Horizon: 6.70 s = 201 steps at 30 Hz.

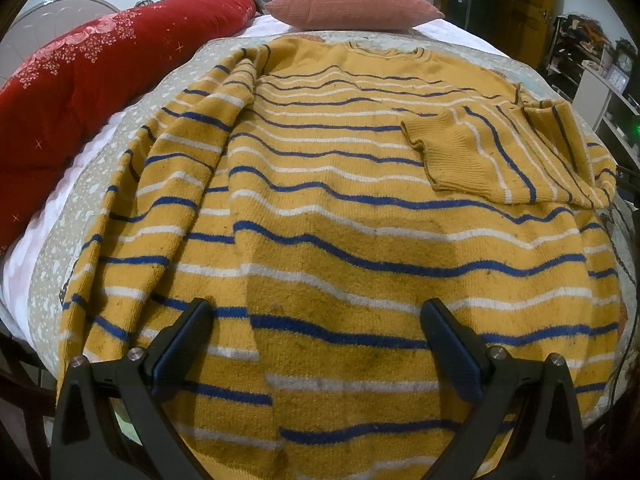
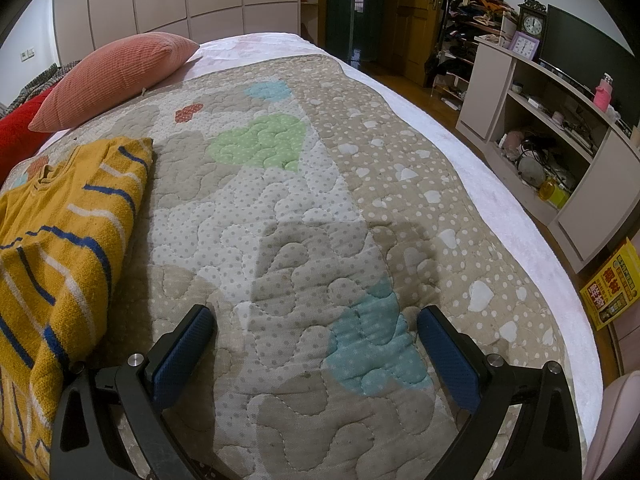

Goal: Fold small clothes

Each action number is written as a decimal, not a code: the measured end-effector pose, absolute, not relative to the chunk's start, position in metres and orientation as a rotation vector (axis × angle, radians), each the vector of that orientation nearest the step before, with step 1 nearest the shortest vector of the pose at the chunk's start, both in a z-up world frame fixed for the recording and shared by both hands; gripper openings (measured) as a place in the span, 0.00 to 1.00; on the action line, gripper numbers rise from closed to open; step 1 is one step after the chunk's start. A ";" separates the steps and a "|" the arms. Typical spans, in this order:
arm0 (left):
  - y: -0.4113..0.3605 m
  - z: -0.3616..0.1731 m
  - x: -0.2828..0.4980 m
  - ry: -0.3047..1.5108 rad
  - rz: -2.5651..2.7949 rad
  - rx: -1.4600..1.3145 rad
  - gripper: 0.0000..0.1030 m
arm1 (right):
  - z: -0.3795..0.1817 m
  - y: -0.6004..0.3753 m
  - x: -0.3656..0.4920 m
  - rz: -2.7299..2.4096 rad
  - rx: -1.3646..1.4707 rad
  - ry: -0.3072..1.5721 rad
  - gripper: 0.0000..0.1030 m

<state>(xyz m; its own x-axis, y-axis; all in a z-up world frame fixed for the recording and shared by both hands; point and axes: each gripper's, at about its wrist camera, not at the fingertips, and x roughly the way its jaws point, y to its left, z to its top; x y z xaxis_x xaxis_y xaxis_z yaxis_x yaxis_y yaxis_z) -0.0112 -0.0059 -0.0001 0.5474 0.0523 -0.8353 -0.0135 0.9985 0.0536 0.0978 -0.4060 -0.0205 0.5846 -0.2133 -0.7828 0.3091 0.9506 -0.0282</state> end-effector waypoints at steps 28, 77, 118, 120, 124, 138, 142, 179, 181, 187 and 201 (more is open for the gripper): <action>-0.006 -0.001 -0.018 0.983 0.020 0.046 1.00 | -0.020 -0.405 0.097 -0.305 0.116 0.895 1.00; 0.096 0.074 -0.051 0.805 0.098 -0.100 1.00 | 0.078 -0.271 0.042 0.031 0.048 0.706 0.15; 0.120 0.048 -0.130 0.946 -0.004 -0.239 0.29 | 0.032 -0.309 -0.125 0.220 0.396 0.877 0.06; 0.119 0.057 -0.131 0.903 0.018 -0.209 0.57 | 0.038 -0.334 -0.125 0.161 0.422 0.841 0.08; 0.107 0.072 -0.115 0.849 -0.006 -0.190 0.66 | 0.032 -0.399 -0.113 0.000 0.575 0.770 0.33; 0.057 0.055 -0.070 0.932 -0.088 -0.145 0.68 | -0.010 -0.519 -0.046 -0.198 0.900 0.647 0.46; 0.064 0.061 -0.065 0.917 -0.062 -0.147 0.68 | 0.010 -0.545 -0.026 -0.215 0.924 0.586 0.08; 0.278 0.024 -0.140 0.798 0.279 -0.520 0.68 | 0.048 -0.011 0.205 0.582 0.126 0.984 0.43; 0.284 0.023 -0.144 0.791 0.294 -0.534 0.68 | 0.061 0.004 0.181 0.634 0.074 0.974 0.46; 0.304 0.021 -0.162 0.773 0.371 -0.568 0.69 | 0.074 0.066 0.069 0.972 -0.125 0.993 0.63; 0.311 0.027 -0.181 0.753 0.414 -0.571 0.69 | -0.002 0.151 -0.059 0.997 -0.719 0.842 0.30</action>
<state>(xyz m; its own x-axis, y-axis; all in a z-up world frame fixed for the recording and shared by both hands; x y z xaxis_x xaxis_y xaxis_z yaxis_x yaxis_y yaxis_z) -0.1814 0.3111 0.0274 0.6625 0.1483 -0.7342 -0.5410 0.7727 -0.3321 -0.0588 0.1508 -0.0020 0.2955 0.4161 -0.8600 -0.9175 0.3744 -0.1341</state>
